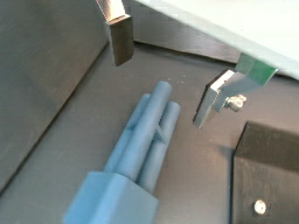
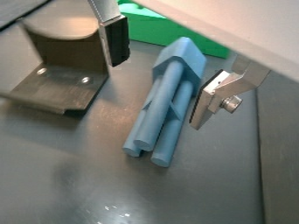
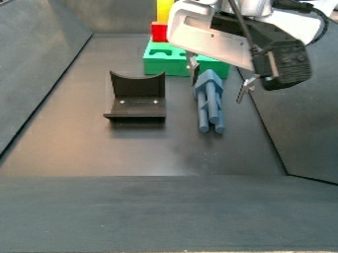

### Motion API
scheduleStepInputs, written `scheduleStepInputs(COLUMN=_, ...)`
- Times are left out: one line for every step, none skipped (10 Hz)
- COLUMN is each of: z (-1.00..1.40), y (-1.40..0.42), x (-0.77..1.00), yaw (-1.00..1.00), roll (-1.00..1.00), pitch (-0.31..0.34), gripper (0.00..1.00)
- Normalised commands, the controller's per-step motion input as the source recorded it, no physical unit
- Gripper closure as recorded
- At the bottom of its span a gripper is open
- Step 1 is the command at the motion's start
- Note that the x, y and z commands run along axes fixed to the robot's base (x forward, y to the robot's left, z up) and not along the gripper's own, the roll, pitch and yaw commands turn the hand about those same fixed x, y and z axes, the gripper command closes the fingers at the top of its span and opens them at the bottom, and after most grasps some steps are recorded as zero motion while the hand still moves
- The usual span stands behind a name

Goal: Pick up the 3 prong object. Move up. Rotate the 3 prong object. Place the 3 prong object on the fixture. Regrasp the 3 prong object. Move to above the board. Insert the 3 prong object.
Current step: Rotate the 3 prong object.

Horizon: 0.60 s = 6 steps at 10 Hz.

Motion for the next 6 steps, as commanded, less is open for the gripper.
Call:
scheduleStepInputs(z=-0.04, y=0.00, x=0.02, yaw=1.00, roll=0.02, pitch=0.020, gripper=0.00)
scheduleStepInputs(z=-0.04, y=0.00, x=0.02, yaw=1.00, roll=0.02, pitch=0.024, gripper=0.00)
scheduleStepInputs(z=-0.04, y=0.00, x=0.02, yaw=1.00, roll=0.02, pitch=0.029, gripper=0.00)
scheduleStepInputs(z=-0.04, y=0.00, x=0.02, yaw=0.97, roll=0.03, pitch=0.038, gripper=0.00)
scheduleStepInputs(z=-0.04, y=0.00, x=0.02, yaw=0.71, roll=0.03, pitch=0.037, gripper=0.00)
scheduleStepInputs(z=-0.04, y=0.00, x=0.03, yaw=0.48, roll=0.03, pitch=0.037, gripper=0.00)
